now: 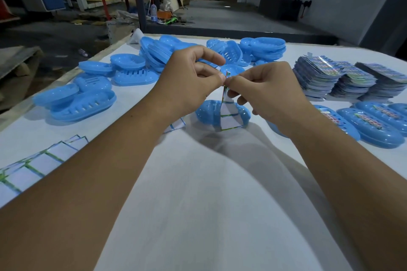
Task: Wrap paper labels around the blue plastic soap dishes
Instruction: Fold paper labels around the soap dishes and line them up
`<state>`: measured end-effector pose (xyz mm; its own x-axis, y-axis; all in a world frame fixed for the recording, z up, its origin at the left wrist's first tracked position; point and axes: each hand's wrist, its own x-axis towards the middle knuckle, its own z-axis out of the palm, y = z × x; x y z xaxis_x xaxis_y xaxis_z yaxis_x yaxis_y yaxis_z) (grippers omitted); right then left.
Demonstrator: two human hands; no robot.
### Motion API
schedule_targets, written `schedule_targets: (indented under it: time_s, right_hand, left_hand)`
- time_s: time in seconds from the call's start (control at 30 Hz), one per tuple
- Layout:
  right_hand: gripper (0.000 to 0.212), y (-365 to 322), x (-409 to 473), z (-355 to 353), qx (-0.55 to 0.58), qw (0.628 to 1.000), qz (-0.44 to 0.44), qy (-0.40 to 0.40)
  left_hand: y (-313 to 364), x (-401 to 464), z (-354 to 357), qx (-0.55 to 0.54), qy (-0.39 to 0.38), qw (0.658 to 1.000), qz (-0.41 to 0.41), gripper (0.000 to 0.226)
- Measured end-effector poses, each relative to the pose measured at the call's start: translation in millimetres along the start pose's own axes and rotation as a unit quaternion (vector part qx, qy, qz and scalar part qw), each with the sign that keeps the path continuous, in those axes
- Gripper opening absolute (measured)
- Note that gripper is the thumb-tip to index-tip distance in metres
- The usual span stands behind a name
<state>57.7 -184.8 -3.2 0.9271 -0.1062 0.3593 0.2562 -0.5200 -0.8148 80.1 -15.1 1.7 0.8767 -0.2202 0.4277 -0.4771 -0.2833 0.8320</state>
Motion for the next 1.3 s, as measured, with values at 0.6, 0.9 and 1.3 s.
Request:
schedule_targets:
  time_s: [0.6, 0.9, 1.3]
  right_hand:
    - [0.020, -2, -2, 6, -0.072, 0.997, 0.001, 0.024]
    - [0.023, -5, -3, 3, -0.091, 0.996, 0.015, 0.018]
    - [0.022, -3, -3, 3, -0.081, 0.997, 0.013, 0.010]
  left_hand:
    - [-5, 0, 10, 0.087, 0.000, 0.995, 0.044, 0.018]
    - [-4, -1, 12, 0.099, 0.000, 0.994, 0.048, 0.021]
    - [-4, -1, 13, 0.105, 0.003, 0.993, 0.045, 0.018]
